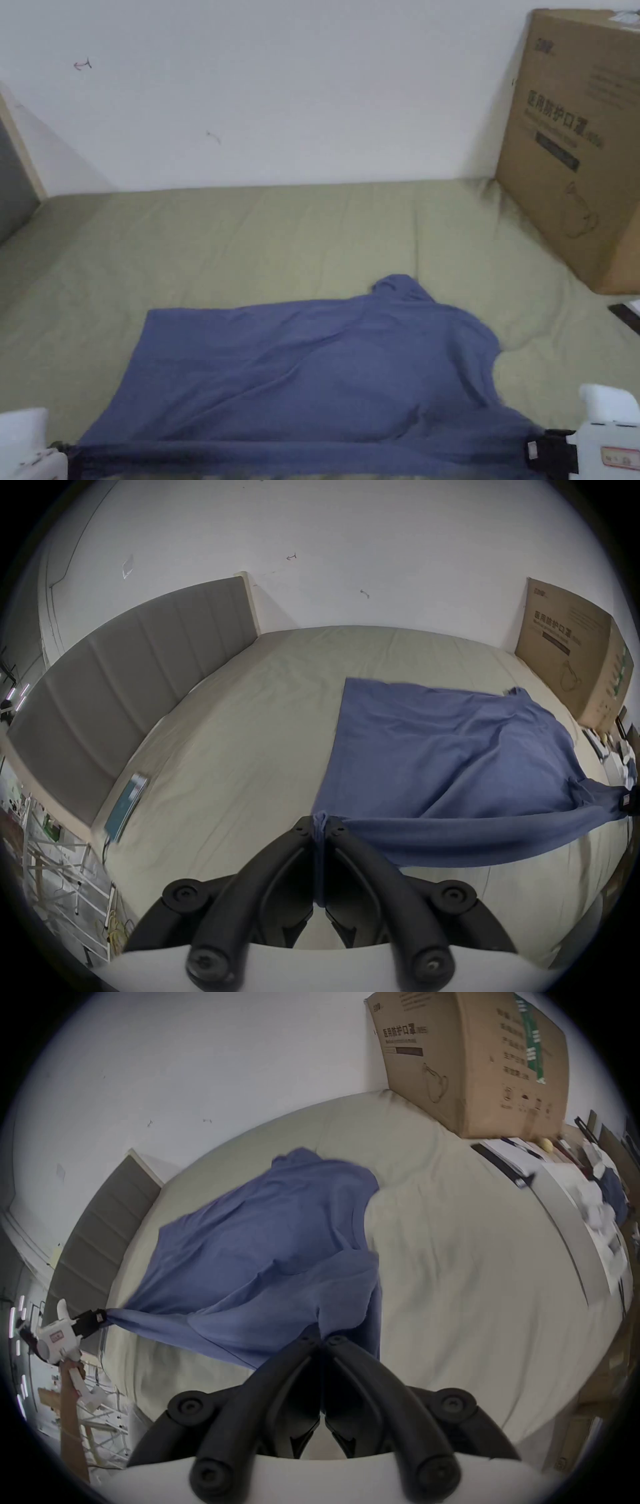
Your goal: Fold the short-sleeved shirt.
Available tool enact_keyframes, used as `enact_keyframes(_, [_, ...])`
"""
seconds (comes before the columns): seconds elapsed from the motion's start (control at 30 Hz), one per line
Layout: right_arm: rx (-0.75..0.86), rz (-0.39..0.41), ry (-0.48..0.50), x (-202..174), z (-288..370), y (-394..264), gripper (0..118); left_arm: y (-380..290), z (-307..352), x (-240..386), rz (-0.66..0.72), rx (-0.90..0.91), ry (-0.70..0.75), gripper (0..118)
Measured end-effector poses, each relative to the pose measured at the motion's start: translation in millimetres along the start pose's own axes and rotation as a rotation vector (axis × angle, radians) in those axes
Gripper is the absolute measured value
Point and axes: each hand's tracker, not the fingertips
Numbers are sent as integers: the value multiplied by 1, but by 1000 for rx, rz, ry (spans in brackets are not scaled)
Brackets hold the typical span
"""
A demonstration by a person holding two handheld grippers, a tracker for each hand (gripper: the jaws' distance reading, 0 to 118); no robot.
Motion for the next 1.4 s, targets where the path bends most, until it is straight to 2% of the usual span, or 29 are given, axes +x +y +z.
enact_keyframes(0.13, [-65,-19,17,16,18,-69,0,-53,32,-20,8,-71,6,2])
enact_keyframes(0.17, [-95,-48,6,21,22,-87,0,-65,38,-24,14,-79,3,2])
enact_keyframes(0.3, [-111,-60,13,31,32,-133,0,-95,46,-28,-19,-104,-3,3])
enact_keyframes(0.37, [-107,-72,17,19,36,-143,1,-98,42,-24,-25,-134,-2,11])
enact_keyframes(0.4, [-103,-72,10,17,35,-145,12,-99,42,-22,-15,-138,1,35])
enact_keyframes(0.43, [-101,-69,0,14,35,-147,29,-99,43,-21,0,-145,-1,62])
enact_keyframes(0.47, [-99,-51,-20,10,35,-148,52,-102,45,-29,14,-149,-1,86])
enact_keyframes(0.5, [-89,-12,-57,12,37,-143,75,-103,48,-31,44,-135,-23,99])
enact_keyframes(0.53, [-74,19,-68,7,40,-143,85,-103,54,-32,70,-114,-50,100])
enact_keyframes(0.6, [-42,39,-85,0,49,-141,88,-102,67,-39,101,-97,-55,100])
enact_keyframes(0.77, [69,73,-103,-3,80,-127,87,-110,103,-43,140,-58,-65,99])
enact_keyframes(0.8, [100,90,-86,-7,88,-126,84,-113,111,-42,154,-38,-71,96])
enact_keyframes(0.83, [129,101,-71,-12,96,-127,74,-116,118,-42,155,-21,-78,87])
enact_keyframes(0.87, [161,108,-67,-16,102,-128,54,-121,126,-42,159,3,-83,70])
enact_keyframes(0.9, [187,99,-65,-13,104,-128,22,-126,130,-41,159,12,-82,42])
enact_keyframes(0.93, [182,95,-59,-16,106,-130,7,-132,131,-39,154,9,-70,22])
enact_keyframes(0.97, [178,92,-50,-18,107,-132,6,-137,133,-36,153,5,-37,5])
enact_keyframes(1.0, [170,85,-36,-21,107,-134,0,-142,132,-36,154,-2,-31,0])
enact_keyframes(1.1, [133,85,-18,-25,98,-144,0,-154,121,-46,192,-85,-84,0])
enact_keyframes(1.17, [90,98,-22,-27,87,-151,0,-155,115,-52,186,-67,-41,0])
enact_keyframes(1.2, [70,97,-24,-26,84,-152,0,-154,112,-55,177,-62,-37,9])
enact_keyframes(1.27, [58,86,-24,-26,78,-155,0,-144,104,-57,162,-70,-41,54])
enact_keyframes(1.3, [48,79,-21,-28,76,-157,0,-140,98,-57,153,-92,-46,65])
enact_keyframes(1.4, [26,43,-35,-21,68,-158,0,-133,76,-54,140,-91,-82,65])
